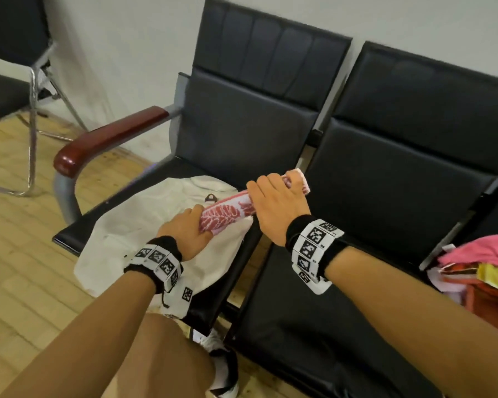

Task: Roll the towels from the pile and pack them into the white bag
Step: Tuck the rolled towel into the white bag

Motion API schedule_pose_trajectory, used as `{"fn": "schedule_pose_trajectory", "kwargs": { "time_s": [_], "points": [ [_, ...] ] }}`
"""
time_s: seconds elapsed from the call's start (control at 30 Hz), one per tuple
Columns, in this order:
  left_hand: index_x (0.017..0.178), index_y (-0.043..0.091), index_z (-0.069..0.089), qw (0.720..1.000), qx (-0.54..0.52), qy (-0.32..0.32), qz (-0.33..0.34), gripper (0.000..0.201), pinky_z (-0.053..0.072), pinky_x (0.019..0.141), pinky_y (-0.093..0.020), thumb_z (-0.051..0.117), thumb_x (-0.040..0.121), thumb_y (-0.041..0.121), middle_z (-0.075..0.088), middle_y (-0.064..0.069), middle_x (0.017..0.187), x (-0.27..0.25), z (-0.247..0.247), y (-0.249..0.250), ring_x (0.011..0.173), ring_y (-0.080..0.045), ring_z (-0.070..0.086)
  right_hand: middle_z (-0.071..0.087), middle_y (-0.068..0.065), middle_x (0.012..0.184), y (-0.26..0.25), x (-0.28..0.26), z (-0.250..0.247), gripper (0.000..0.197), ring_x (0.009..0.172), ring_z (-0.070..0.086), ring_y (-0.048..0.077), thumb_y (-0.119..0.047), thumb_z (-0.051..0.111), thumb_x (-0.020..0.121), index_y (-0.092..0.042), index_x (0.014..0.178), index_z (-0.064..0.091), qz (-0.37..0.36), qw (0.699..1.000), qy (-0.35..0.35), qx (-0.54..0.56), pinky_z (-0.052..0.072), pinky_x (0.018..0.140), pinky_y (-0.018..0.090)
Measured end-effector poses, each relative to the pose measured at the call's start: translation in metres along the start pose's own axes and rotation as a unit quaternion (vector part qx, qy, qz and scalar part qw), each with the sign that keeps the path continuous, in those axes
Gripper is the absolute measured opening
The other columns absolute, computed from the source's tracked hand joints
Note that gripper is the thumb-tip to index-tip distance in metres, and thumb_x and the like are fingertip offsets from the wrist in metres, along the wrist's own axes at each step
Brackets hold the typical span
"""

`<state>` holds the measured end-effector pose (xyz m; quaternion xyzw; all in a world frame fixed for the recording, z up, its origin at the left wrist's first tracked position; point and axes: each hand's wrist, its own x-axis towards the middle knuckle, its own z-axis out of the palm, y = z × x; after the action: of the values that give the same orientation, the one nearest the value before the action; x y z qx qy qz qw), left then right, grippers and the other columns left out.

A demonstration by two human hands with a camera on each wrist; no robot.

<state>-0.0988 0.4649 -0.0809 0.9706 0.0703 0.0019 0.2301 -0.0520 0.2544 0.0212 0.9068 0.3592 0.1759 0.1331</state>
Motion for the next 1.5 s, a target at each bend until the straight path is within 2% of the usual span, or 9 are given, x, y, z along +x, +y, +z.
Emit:
{"fn": "schedule_pose_trajectory", "kwargs": {
  "time_s": [0.23, 0.4, 0.53, 0.73, 0.83, 0.93, 1.07, 1.37, 1.5],
  "points": [
    [0.135, 0.026, 0.045, 0.989, 0.019, -0.085, -0.118, 0.087, 0.047, 0.097, -0.045, 0.037, 0.073, 0.086, 0.066, -0.005, 0.119, -0.046, 0.001, -0.052, 0.102, -0.029, 0.062, 0.046, 0.001, 0.135, -0.072, 0.065, 0.021, 0.038, 0.132, 0.035, 0.024, -0.028, 0.054, 0.094, -0.023, 0.131, 0.048, -0.085, 0.993, -0.058, 0.062, 0.017, 0.113, 0.055],
    [0.154, 0.046, 0.012, 0.980, 0.110, -0.097, -0.136, 0.108, -0.025, 0.101, -0.072, 0.011, 0.062, 0.103, 0.024, 0.009, 0.162, -0.076, 0.015, -0.071, 0.150, -0.018, 0.016, 0.052, 0.008, 0.132, -0.129, 0.084, 0.048, 0.039, 0.127, 0.043, 0.027, -0.014, 0.059, 0.091, -0.015, 0.129, 0.052, -0.163, 0.967, -0.091, 0.172, 0.029, 0.111, 0.044],
    [0.157, 0.037, -0.005, 0.967, 0.153, -0.090, -0.184, 0.130, -0.024, 0.102, -0.071, 0.012, 0.049, 0.109, -0.002, -0.001, 0.167, -0.088, 0.018, -0.077, 0.153, -0.022, -0.001, 0.055, 0.010, 0.124, -0.157, 0.064, 0.067, 0.025, 0.116, 0.050, 0.029, -0.021, 0.046, 0.099, -0.016, 0.122, 0.055, -0.156, 0.942, -0.131, 0.268, 0.048, 0.090, 0.041],
    [0.156, 0.028, -0.016, 0.964, 0.145, -0.010, -0.221, 0.132, -0.025, 0.104, -0.071, 0.017, 0.054, 0.106, -0.014, -0.006, 0.165, -0.087, 0.008, -0.071, 0.152, -0.024, -0.010, 0.040, 0.003, 0.150, -0.117, 0.039, 0.106, 0.056, 0.127, 0.049, 0.031, -0.035, 0.038, 0.099, -0.032, 0.152, 0.022, -0.084, 0.936, -0.288, 0.185, 0.037, 0.105, 0.046],
    [0.155, 0.029, -0.017, 0.965, 0.136, 0.019, -0.224, 0.127, -0.020, 0.106, -0.072, 0.016, 0.058, 0.104, -0.018, -0.009, 0.164, -0.081, 0.002, -0.066, 0.152, -0.026, -0.013, 0.062, 0.000, 0.104, -0.107, 0.033, 0.104, 0.069, 0.102, 0.061, 0.027, -0.039, 0.033, 0.093, -0.030, 0.154, 0.002, -0.054, 0.949, -0.281, 0.134, 0.014, 0.108, 0.053],
    [0.156, 0.027, -0.011, 0.965, 0.116, 0.049, -0.230, 0.129, -0.024, 0.103, -0.071, 0.013, 0.056, 0.106, -0.015, -0.011, 0.164, -0.074, -0.011, -0.062, 0.152, -0.027, -0.011, 0.045, -0.010, 0.071, -0.092, 0.033, 0.086, 0.033, 0.086, 0.062, 0.024, -0.044, 0.024, 0.097, -0.032, 0.123, 0.040, -0.023, 0.965, -0.212, 0.153, 0.018, 0.104, 0.052],
    [0.154, 0.035, -0.013, 0.965, 0.100, 0.060, -0.236, 0.120, -0.017, 0.106, -0.074, 0.024, 0.061, 0.101, -0.025, -0.010, 0.162, -0.070, -0.034, -0.054, 0.151, -0.027, -0.016, 0.034, -0.015, 0.068, -0.064, 0.039, 0.055, 0.033, 0.081, 0.044, 0.016, -0.062, 0.027, 0.097, -0.037, 0.076, 0.034, -0.045, 0.970, -0.184, 0.150, 0.025, 0.095, 0.048],
    [0.141, 0.035, 0.051, 0.958, 0.120, -0.052, -0.257, 0.117, -0.023, 0.101, -0.076, 0.004, 0.059, 0.103, -0.020, -0.013, 0.163, -0.076, -0.056, -0.028, 0.151, -0.030, -0.017, 0.045, -0.012, 0.089, -0.039, 0.039, 0.028, 0.019, 0.090, 0.042, 0.015, -0.035, 0.033, 0.099, -0.033, 0.085, 0.046, -0.123, 0.980, -0.140, 0.073, 0.024, 0.091, 0.043],
    [0.141, 0.033, 0.049, 0.960, 0.145, -0.047, -0.236, 0.109, -0.021, 0.102, -0.076, 0.020, 0.062, 0.101, -0.006, -0.012, 0.165, -0.077, -0.058, -0.024, 0.152, -0.029, -0.009, 0.055, -0.008, 0.097, -0.039, 0.024, 0.034, 0.026, 0.101, 0.049, 0.019, -0.039, 0.041, 0.098, -0.028, 0.102, 0.064, -0.131, 0.975, -0.112, 0.142, 0.030, 0.093, 0.040]
  ]
}}
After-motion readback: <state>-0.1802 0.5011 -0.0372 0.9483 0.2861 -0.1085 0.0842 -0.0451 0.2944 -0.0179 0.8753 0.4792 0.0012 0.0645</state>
